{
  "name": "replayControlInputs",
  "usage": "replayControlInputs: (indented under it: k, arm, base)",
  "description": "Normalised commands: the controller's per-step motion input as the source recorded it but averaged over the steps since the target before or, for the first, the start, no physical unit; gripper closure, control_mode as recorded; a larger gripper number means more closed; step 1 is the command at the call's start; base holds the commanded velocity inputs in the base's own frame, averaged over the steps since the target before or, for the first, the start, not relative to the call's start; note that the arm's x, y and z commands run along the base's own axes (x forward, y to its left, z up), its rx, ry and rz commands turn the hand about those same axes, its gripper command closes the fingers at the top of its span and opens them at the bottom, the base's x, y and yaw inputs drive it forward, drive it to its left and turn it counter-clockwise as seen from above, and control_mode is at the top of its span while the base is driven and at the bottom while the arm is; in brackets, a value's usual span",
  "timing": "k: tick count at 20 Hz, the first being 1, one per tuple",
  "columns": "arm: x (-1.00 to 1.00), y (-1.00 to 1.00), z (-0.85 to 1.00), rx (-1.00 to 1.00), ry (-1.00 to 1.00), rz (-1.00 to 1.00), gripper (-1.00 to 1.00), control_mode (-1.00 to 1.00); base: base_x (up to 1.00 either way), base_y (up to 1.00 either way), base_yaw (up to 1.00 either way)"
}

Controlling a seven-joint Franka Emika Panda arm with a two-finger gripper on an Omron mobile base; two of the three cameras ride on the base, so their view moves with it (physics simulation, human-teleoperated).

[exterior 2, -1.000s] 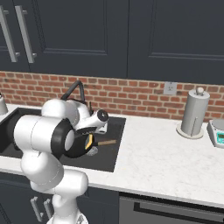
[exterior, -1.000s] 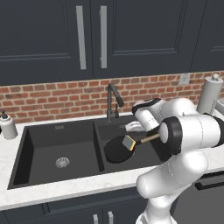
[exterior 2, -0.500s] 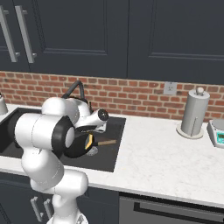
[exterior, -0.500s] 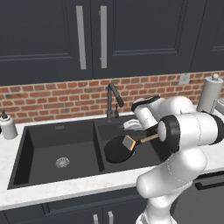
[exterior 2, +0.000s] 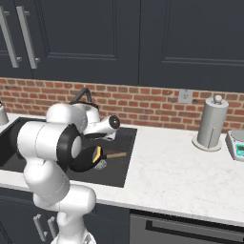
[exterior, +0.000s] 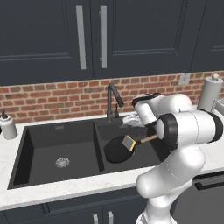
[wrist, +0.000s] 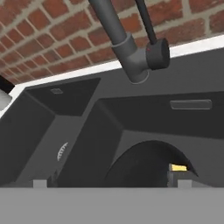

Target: Pick the pan and sponge and place them into the sink. Then turn on the water.

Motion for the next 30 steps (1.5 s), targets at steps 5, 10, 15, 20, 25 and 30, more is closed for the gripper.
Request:
replayControlInputs:
  k: [5, 10, 15, 20, 25, 30]
  arm:
    - [0.2, 0.0, 0.04, 0.08, 0.0, 0.0, -1.0, -1.0]
    - [0.23, 0.0, 0.0, 0.08, 0.0, 0.0, -1.0, -1.0]
    - [0.19, 0.0, 0.0, 0.08, 0.0, 0.0, -1.0, -1.0]
    - [0.11, 0.0, 0.04, 0.08, 0.0, 0.0, -1.0, -1.0]
    - [0.12, 0.01, 0.02, 0.05, 0.0, 0.0, -1.0, -1.0]
    - [0.15, 0.0, 0.0, 0.03, 0.0, 0.0, -1.0, -1.0]
  base:
    - [0.0, 0.0, 0.0]
    - [0.0, 0.0, 0.0]
    - [0.0, 0.0, 0.0]
    - [0.0, 0.0, 0.0]
    - [0.0, 0.0, 0.0]
    - [0.0, 0.0, 0.0]
